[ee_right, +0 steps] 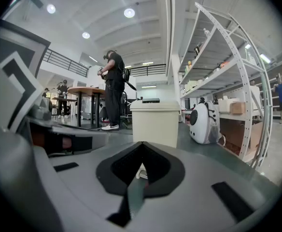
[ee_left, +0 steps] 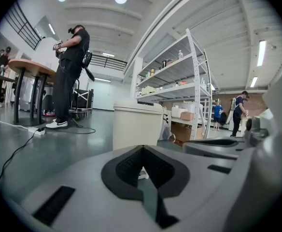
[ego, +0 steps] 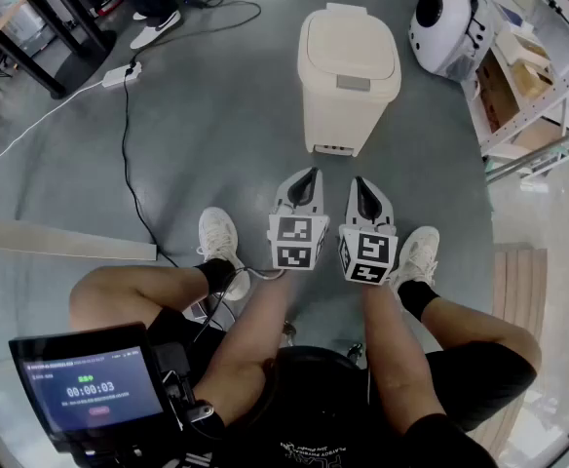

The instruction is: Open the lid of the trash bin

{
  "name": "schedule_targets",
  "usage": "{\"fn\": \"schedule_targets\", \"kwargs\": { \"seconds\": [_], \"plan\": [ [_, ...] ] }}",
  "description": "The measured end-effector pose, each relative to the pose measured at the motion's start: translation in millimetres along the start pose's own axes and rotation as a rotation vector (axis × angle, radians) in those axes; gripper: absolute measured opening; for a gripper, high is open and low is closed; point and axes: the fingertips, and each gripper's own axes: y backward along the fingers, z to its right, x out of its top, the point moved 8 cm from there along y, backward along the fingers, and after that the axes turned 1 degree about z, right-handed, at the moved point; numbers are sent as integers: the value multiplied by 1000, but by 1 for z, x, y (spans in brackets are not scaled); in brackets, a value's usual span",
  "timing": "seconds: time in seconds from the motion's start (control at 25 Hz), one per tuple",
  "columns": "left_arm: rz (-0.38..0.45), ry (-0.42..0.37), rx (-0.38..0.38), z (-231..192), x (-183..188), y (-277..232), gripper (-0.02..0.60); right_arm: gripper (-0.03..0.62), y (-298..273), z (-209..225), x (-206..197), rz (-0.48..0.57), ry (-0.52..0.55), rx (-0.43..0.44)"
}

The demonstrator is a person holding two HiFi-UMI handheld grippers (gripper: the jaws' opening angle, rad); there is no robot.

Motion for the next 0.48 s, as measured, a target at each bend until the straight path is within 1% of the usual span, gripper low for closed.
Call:
{"fn": "schedule_targets", "kwargs": {
  "seconds": [0.12, 0.2, 0.24, 0.4, 0.48],
  "plan": [
    [9, -62, 24, -6, 1, -10, -3, 3, -10, -1, -1, 0, 18, 13],
    [2, -110, 34, -14, -4, -26, -3, 3, -26, 1, -10, -9, 23, 15],
    [-1, -113, 33, -19, -7, -35, -3, 3, -36, 4, -16, -16, 22, 14],
    [-9, -73, 22, -33, -13, -64, -3, 3, -69, 11, -31, -48, 10, 12],
    [-28, -36, 23, -41, -20, -72, -3, 3, -80, 13, -38, -72, -4, 10]
  ]
}}
